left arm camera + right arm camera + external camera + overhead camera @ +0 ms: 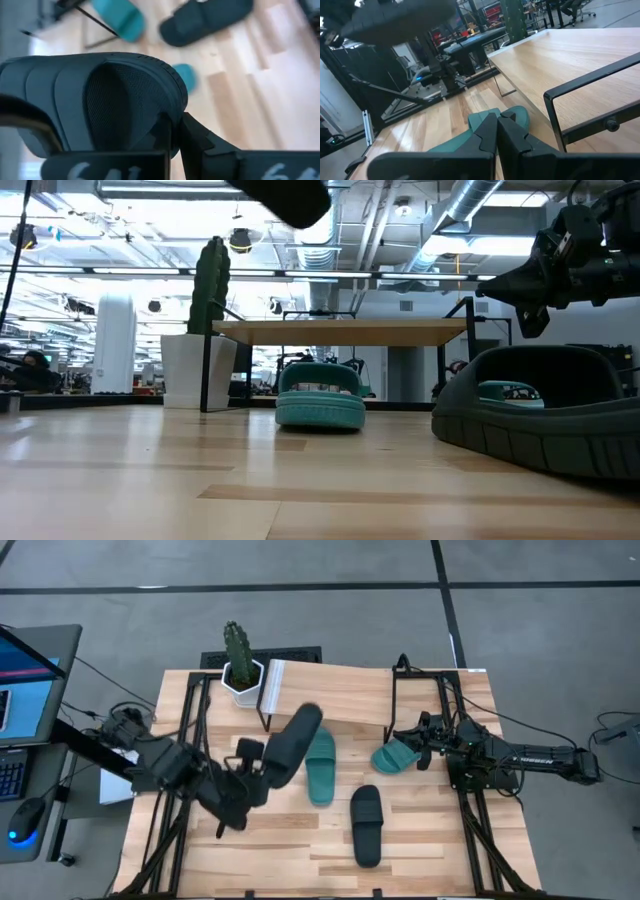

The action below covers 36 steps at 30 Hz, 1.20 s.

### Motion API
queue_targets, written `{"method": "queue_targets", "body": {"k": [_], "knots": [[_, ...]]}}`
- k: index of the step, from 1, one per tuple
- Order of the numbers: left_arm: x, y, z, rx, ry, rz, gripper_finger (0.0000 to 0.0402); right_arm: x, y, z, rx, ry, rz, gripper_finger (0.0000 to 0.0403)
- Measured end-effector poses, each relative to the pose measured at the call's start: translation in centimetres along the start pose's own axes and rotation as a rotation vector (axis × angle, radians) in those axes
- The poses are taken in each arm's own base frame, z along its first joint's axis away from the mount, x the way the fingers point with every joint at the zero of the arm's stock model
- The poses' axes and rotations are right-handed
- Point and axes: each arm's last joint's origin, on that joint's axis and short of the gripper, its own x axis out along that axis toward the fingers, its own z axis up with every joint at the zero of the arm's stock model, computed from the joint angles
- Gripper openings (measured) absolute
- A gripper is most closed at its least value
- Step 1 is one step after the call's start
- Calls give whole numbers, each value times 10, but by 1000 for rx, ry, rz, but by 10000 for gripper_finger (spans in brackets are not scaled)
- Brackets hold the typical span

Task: Pick and place slides into the shelf
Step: Put the left black slides on the shelf

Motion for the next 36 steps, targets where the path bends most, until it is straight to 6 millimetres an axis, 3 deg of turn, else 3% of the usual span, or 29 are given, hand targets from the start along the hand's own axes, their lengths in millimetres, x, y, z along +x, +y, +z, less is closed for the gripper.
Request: {"method": "queue_targets", "body": {"k": [8,22,27,36], "knots": [[2,48,5,44,8,190,4,0,0,0,0,0,0,0],[33,133,-13,-94,173,324,1,0,0,0,0,0,0,0],[51,148,-17,-104,231,297,0,0,0,0,0,0,0,0],[93,155,-15,-85,345,271,0,0,0,0,0,1,-1,0]]}}
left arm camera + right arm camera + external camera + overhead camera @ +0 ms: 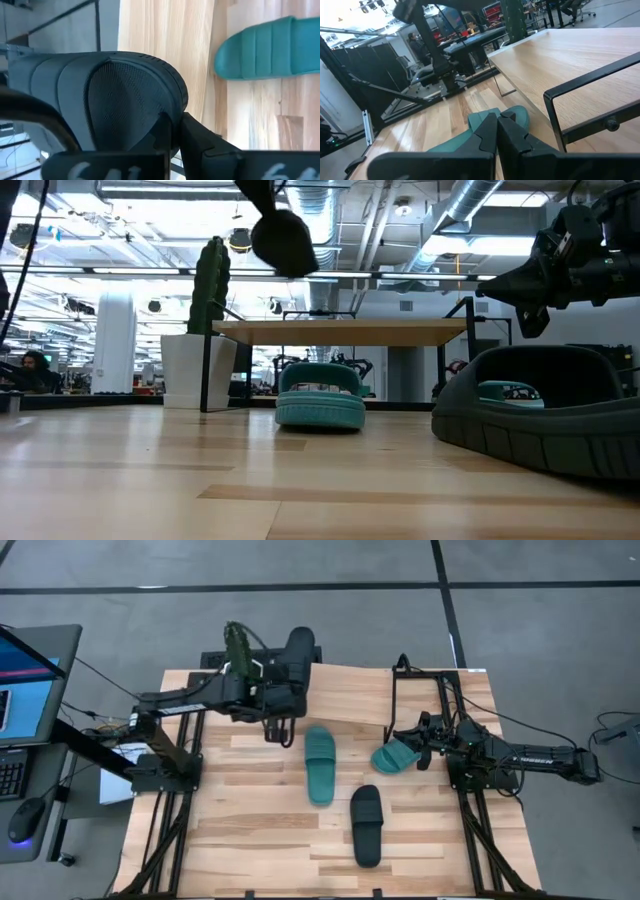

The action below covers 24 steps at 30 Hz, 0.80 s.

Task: Pick and place slides into the shelf
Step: Put the left black slides on the shelf

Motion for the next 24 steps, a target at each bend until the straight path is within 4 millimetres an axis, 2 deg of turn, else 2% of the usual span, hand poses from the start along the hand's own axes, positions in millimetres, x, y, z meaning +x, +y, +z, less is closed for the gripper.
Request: {"method": "queue_targets", "body": {"k": [6,15,24], "knots": [[20,-5,2,-48,106,-24,0,0,0,0,0,0,0,0],[17,-13,-4,-93,177,-36,0,0,0,0,0,1,0,0],[12,-24,0,1,148,-84,0,0,-1,-2,1,18,-7,0]]}}
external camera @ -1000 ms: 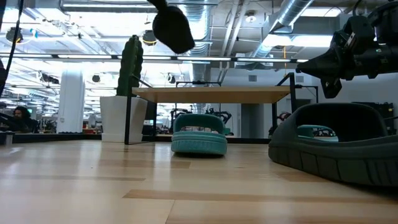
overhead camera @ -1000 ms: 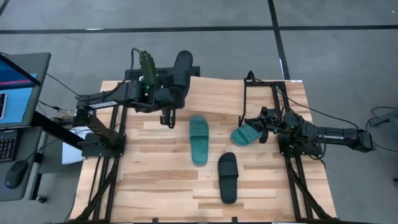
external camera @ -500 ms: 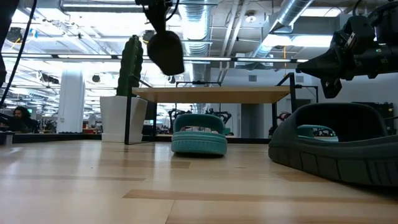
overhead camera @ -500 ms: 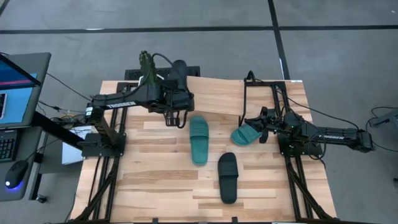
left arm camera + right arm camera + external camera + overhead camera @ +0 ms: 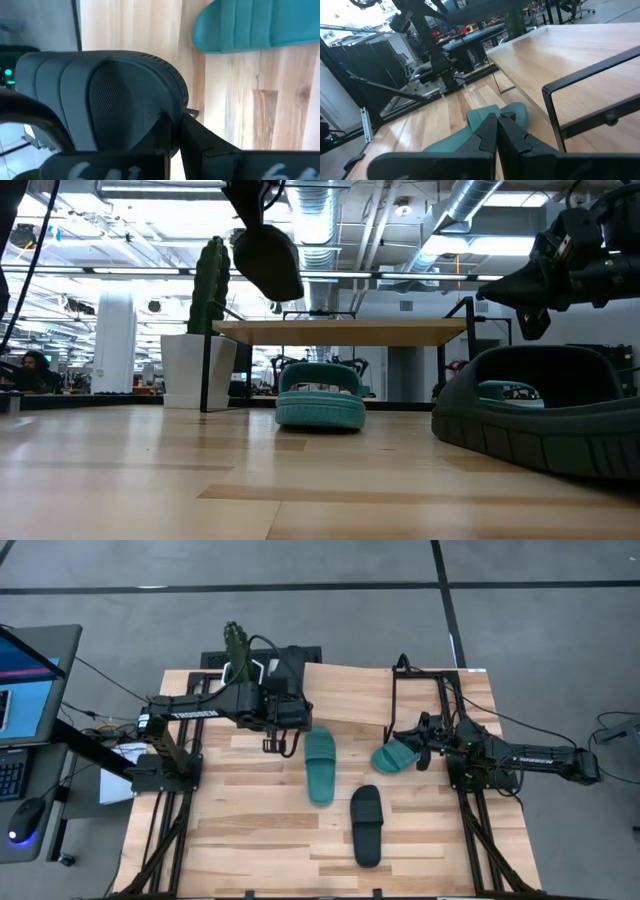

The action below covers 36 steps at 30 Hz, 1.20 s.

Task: Pick and place slides into the shelf
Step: Put the left black slides on the shelf

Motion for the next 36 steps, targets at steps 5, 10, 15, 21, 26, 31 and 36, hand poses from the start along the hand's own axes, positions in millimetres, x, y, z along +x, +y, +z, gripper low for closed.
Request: {"method": "queue_targets", "body": {"k": [5,10,15,21,26,31,36], "knots": [[-2,-4,1,34,-8,-27,0,0,0,0,0,2,-1,0],[-5,-10,0,59,-10,-37,0,0,0,0,0,1,-1,0],[-9,-17,1,92,-17,-38,0,0,0,0,0,1,-1,0],[-8,-15,1,100,-17,11,0,0,0,0,0,1,0,0],[-6,-10,1,91,-7,23,0,0,0,0,0,1,0,0],[-3,-6,0,92,-1,23,0,0,0,0,0,1,0,0],[-1,-1,1,100,-7,26,0,0,0,0,0,1,0,0]]}}
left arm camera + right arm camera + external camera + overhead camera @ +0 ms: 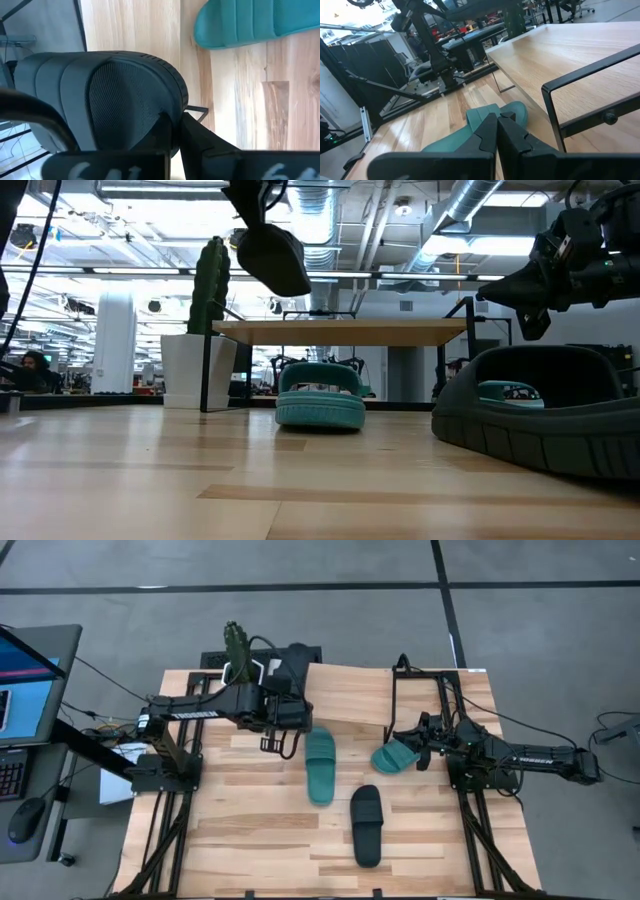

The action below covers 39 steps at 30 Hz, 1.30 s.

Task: Pick and place slides into the shelf
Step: Put the left black slides on the shelf

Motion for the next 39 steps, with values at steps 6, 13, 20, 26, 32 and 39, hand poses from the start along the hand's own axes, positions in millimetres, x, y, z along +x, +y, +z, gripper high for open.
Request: {"method": "queue_targets", "body": {"k": [6,13,20,26,32,39], "knots": [[3,5,0,-15,-7,-21,0,0,0,0,0,0,0,0],[13,5,-2,-7,21,-22,0,0,0,0,0,0,0,0],[38,1,-4,14,79,-32,0,0,0,0,0,0,0,0],[59,1,-8,9,114,-35,0,0,0,0,0,0,0,0],[76,1,-12,0,142,-68,0,0,0,0,0,1,-1,0],[88,0,-16,-4,161,-87,0,0,0,0,0,2,-1,0]]}}
